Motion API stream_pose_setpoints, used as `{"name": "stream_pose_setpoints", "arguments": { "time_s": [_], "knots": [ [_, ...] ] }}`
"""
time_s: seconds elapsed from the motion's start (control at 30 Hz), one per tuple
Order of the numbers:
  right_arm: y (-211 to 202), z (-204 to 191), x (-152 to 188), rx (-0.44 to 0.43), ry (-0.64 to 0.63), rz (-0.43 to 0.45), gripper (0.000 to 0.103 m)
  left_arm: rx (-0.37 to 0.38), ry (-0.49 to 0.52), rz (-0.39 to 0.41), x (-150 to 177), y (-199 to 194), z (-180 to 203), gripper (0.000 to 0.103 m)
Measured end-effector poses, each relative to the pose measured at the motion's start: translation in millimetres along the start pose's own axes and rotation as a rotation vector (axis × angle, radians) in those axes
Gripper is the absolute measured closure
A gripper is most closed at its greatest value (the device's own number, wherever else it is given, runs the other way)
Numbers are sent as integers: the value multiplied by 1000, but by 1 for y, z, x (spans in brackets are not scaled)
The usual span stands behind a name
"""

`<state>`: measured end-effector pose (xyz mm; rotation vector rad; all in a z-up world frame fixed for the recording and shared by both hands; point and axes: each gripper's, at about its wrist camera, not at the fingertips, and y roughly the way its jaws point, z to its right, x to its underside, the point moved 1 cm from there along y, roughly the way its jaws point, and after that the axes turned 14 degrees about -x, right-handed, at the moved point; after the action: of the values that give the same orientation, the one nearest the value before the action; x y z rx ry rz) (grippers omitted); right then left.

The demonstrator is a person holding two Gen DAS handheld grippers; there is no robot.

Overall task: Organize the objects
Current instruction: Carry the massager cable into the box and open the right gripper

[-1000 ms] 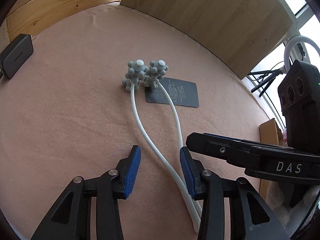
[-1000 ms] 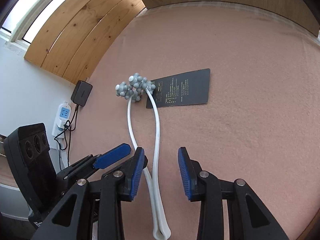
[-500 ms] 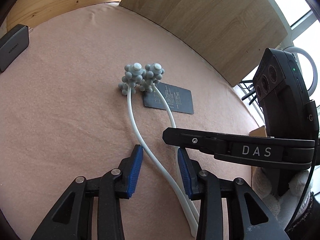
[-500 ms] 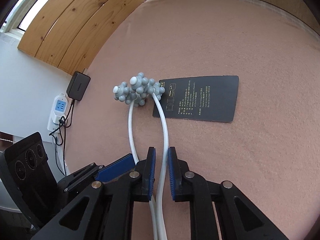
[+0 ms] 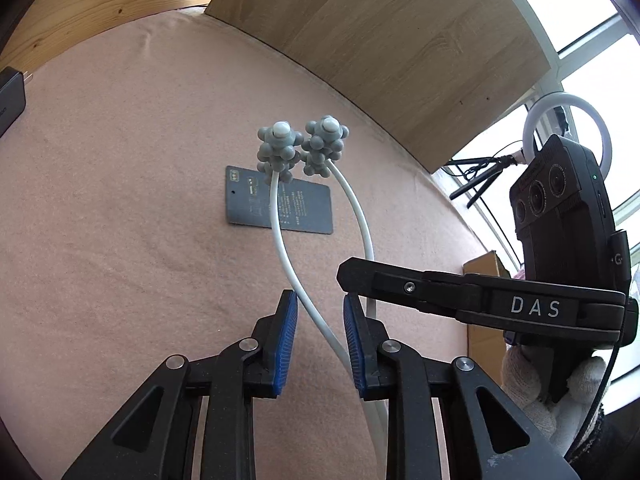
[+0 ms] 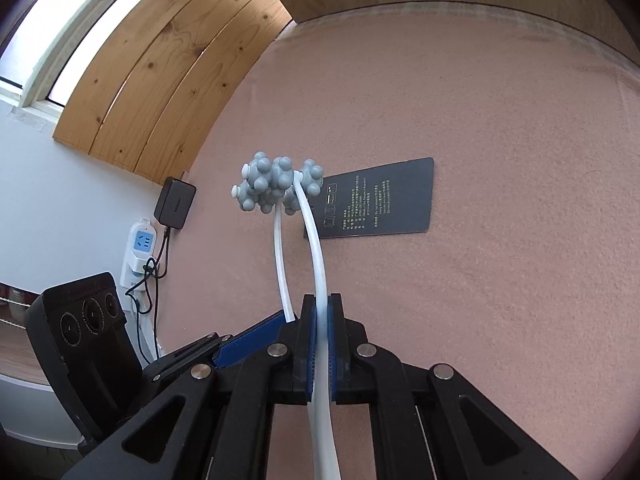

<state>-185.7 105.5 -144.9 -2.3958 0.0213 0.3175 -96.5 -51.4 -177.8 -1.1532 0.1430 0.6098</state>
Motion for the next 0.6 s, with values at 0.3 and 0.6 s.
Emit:
{"name": "stream_pose_setpoints", "arguments": {
  "time_s": [0.3,0.6],
  "knots": [
    [-104,24,17,37,85,193,98,122,186,-10,-13,5,106,79],
    [-213,80,60,101,226,401,98,252,380,-93,9,26,227,79]
  ]
}}
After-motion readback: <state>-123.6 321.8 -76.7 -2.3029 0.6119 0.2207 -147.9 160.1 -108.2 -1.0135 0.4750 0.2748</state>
